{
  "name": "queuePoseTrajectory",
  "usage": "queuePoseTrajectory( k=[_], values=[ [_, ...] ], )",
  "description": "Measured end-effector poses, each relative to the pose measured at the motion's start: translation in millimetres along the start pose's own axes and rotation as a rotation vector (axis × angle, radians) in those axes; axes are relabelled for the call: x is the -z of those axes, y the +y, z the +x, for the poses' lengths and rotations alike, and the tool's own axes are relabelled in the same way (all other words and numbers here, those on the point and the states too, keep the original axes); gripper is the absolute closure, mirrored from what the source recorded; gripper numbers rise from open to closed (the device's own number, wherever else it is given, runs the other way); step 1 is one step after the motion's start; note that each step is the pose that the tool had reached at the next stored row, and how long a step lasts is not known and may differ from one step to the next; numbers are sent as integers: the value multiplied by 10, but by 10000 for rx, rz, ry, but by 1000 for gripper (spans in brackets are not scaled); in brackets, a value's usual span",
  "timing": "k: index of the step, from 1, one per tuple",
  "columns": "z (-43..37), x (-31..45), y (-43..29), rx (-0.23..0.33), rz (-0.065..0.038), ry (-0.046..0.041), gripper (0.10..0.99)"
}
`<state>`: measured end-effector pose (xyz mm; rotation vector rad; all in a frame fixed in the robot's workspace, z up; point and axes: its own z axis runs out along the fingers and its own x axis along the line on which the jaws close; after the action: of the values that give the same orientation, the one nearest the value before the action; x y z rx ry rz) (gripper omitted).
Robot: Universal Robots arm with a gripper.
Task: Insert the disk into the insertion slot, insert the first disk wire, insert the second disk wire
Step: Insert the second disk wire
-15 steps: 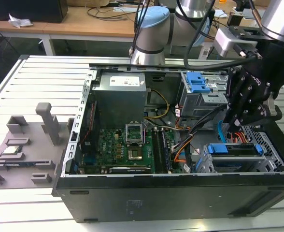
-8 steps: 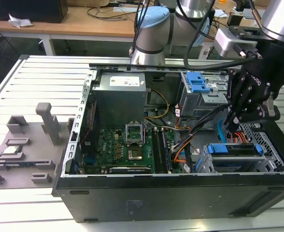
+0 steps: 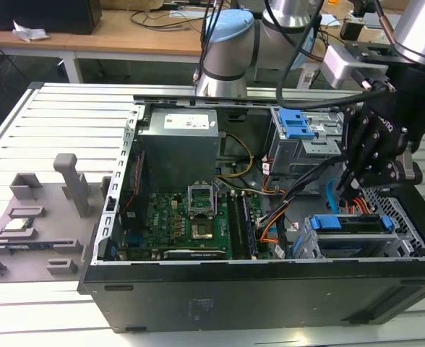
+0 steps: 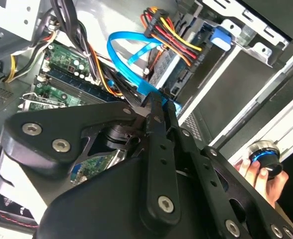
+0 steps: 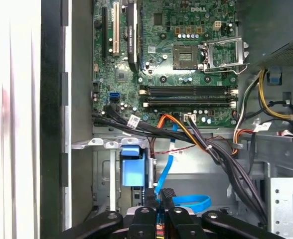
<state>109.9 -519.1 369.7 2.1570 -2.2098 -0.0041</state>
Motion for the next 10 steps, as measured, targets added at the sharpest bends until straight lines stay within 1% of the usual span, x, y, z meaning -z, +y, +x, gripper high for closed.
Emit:
queuePoseTrajectory(
  k=[2, 4, 10],
  values=[
    [28, -23, -1, 0, 0, 0, 925],
    [38, -49, -9, 2, 0, -1, 925],
    [81, -116, -66, 0, -5, -2, 925]
  ],
)
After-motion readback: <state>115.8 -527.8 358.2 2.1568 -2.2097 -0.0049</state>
